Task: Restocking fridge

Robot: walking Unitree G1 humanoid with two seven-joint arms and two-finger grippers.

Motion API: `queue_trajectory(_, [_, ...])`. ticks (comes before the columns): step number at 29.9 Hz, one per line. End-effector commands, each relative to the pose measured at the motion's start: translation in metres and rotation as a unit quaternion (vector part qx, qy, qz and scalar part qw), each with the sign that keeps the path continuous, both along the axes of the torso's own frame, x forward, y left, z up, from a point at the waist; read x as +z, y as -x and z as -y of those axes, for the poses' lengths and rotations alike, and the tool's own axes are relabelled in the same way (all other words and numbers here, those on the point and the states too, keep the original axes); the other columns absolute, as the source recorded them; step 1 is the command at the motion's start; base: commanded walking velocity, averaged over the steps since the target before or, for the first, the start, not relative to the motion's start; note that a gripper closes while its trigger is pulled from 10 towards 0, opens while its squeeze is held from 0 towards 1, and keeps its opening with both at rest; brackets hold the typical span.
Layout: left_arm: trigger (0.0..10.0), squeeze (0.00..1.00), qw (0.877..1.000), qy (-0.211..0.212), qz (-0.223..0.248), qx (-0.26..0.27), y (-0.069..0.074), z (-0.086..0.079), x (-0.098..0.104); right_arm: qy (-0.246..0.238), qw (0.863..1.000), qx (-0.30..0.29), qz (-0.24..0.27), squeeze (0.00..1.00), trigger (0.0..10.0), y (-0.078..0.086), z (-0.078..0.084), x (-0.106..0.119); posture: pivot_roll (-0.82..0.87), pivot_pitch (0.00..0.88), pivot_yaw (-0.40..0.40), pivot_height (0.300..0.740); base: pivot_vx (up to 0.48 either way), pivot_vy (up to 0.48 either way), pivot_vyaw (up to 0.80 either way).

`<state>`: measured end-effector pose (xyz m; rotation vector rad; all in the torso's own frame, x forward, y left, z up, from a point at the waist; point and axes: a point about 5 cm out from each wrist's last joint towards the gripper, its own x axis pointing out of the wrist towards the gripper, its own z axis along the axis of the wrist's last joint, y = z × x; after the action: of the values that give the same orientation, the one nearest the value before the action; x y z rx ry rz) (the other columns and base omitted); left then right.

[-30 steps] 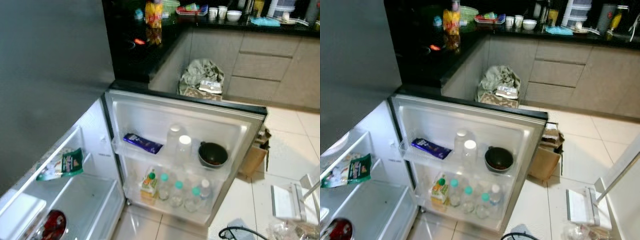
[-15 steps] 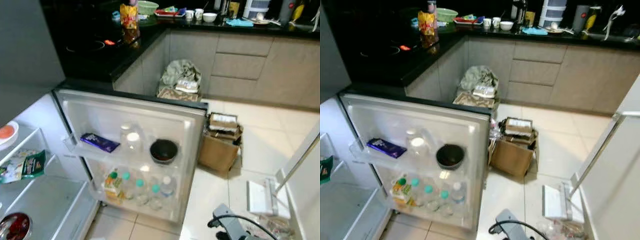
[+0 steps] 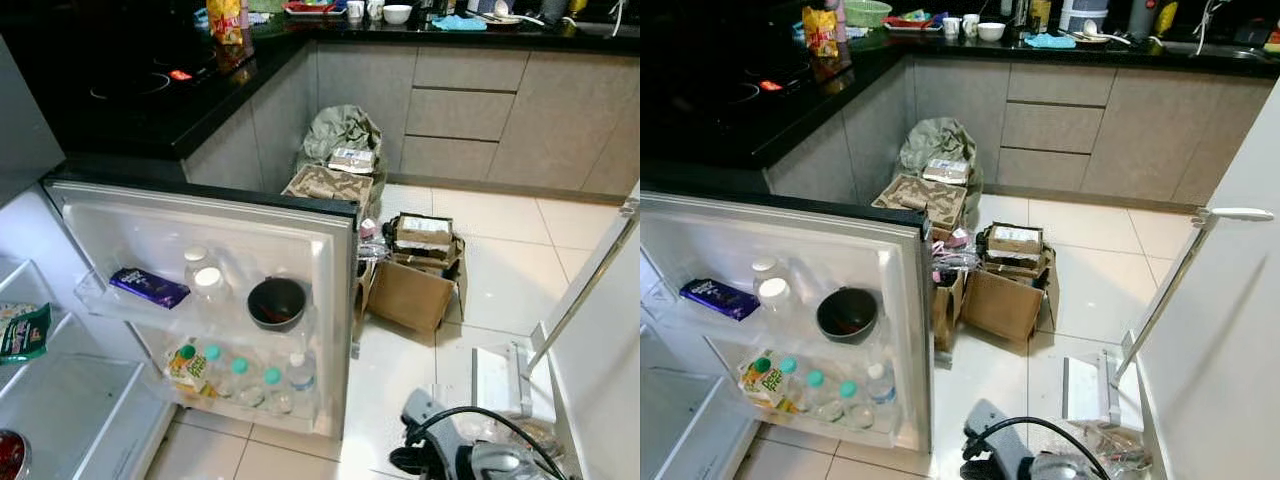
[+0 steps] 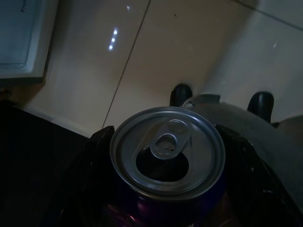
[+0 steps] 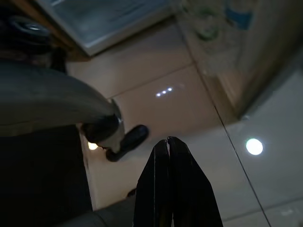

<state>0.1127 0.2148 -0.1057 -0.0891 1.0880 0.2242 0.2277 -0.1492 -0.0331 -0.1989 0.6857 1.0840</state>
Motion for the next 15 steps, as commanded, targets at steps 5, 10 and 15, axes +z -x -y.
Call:
queue_trajectory(5, [10.0,0.00,0.988,-0.052,0.088,0.118,-0.031,-0.039,0.021,-0.054,0.996,0.070,0.014,0.00,10.0,-0.008,-0.010,0.017,-0.11,0.000,-0.016,0.740,0.000,0.000,0.00])
queue_trajectory(10, [10.0,0.00,0.963,-0.061,0.172,0.197,-0.060,-0.064,0.044,-0.082,0.990,0.111,0.009,0.00,10.0,-0.009,-0.015,0.024,-0.10,0.000,-0.021,0.740,0.000,0.000,0.00])
queue_trajectory(15, [10.0,0.00,0.931,-0.072,0.292,0.208,-0.108,-0.091,0.088,-0.110,0.979,0.168,0.033,0.00,10.0,-0.012,-0.028,0.037,-0.10,0.000,-0.014,0.740,0.000,0.000,0.00])
